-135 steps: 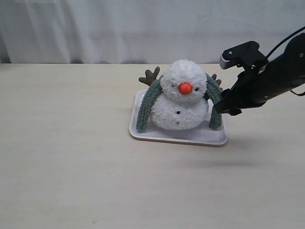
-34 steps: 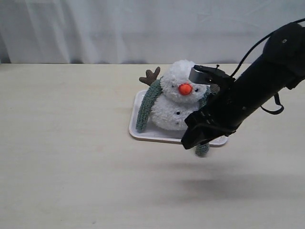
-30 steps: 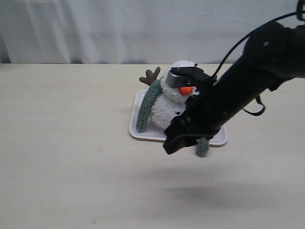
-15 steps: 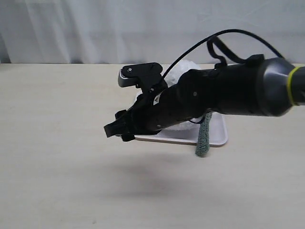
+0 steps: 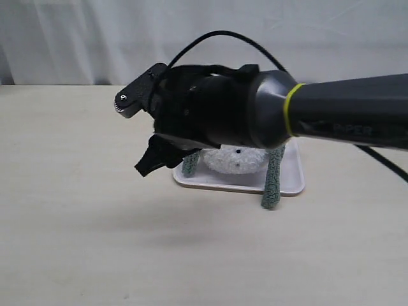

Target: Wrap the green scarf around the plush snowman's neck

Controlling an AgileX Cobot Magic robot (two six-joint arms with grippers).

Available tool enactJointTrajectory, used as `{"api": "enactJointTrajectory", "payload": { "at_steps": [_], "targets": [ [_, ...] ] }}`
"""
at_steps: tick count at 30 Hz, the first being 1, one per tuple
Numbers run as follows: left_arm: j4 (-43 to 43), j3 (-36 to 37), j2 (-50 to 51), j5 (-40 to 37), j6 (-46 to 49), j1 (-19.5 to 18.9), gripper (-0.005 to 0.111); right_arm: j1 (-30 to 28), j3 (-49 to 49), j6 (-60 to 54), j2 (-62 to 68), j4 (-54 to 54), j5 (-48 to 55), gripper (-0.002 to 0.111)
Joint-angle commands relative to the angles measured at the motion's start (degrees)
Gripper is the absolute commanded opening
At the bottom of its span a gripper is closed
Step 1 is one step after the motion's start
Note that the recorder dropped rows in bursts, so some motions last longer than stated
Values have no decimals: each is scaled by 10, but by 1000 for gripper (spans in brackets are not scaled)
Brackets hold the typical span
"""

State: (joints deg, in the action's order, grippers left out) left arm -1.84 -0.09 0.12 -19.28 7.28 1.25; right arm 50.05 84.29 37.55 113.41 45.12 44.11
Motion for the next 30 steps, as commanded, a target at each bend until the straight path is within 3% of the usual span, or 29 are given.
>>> {"api": "enactJointTrajectory", "payload": {
  "at_steps": [1, 3, 6, 9, 14, 30],
  "targets": [
    [-4, 1, -1, 7, 0, 1, 0, 17, 22, 74, 11, -43, 6, 54],
    [-4, 1, -1, 7, 0, 1, 0, 3, 22, 57, 17, -114, -40, 56],
    [-4, 1, -1, 7, 0, 1, 0, -35, 22, 87, 40, -177, -46, 70],
    [-4, 1, -1, 7, 0, 1, 0, -40, 20, 109, 68, -202, -60, 72],
    [-4, 1, -1, 7, 0, 1, 0, -39, 20, 307, 95, -37, -68, 72],
    [-4, 1, -1, 7, 0, 1, 0, -40, 20, 428, 141, 105, -94, 72]
  ]
}}
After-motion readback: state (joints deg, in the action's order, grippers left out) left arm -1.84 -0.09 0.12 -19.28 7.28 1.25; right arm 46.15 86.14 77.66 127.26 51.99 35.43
